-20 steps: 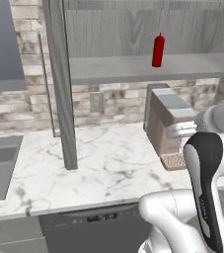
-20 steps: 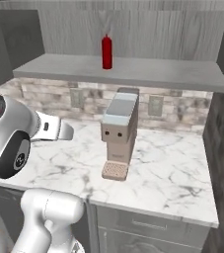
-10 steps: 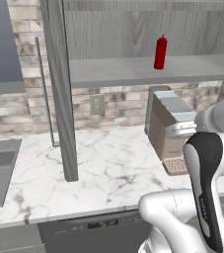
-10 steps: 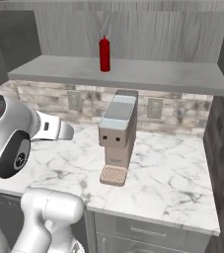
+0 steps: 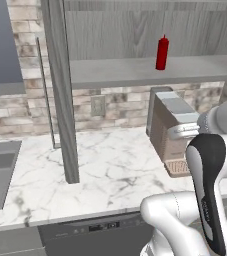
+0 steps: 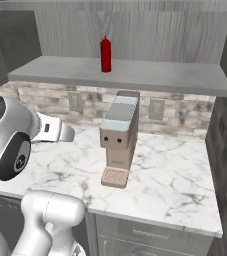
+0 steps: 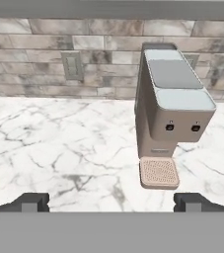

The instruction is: Take 2 condiments from the cabinet and move them on the counter near the stove.Make sure the condiments are lined up with each other, next to each other.

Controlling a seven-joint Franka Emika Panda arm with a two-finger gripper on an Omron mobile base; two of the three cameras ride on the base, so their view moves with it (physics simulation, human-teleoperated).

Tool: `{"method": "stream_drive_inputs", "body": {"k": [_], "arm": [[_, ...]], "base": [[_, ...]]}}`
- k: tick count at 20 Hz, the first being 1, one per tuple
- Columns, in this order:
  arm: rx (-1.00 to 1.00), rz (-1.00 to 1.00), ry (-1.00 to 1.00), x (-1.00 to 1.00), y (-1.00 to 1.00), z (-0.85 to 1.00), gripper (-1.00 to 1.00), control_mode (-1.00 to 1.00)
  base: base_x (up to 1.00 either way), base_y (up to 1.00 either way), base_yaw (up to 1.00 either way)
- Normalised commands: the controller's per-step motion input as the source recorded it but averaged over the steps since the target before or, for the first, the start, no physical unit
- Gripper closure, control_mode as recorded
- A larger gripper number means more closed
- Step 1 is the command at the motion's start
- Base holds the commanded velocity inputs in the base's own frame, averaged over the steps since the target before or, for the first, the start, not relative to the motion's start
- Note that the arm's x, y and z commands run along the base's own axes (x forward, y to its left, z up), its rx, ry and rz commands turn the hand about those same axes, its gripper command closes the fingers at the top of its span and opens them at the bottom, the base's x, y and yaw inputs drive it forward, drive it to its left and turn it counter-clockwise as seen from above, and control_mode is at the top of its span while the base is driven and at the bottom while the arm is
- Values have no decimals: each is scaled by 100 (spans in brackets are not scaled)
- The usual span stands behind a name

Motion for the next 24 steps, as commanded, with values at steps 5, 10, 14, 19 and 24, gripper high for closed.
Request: {"method": "stream_drive_inputs", "body": {"k": [5,10,14,19,24], "arm": [[0,0,0,0,0,0,-100,100],[0,0,-6,-2,-2,35,-100,-100],[-1,0,-5,0,-5,53,-100,-100],[-3,0,-2,0,0,53,-100,-100],[0,0,0,10,0,45,-100,-100]], "base": [[-2,0,0],[0,0,0],[0,0,0],[0,0,0],[0,0,0]]}}
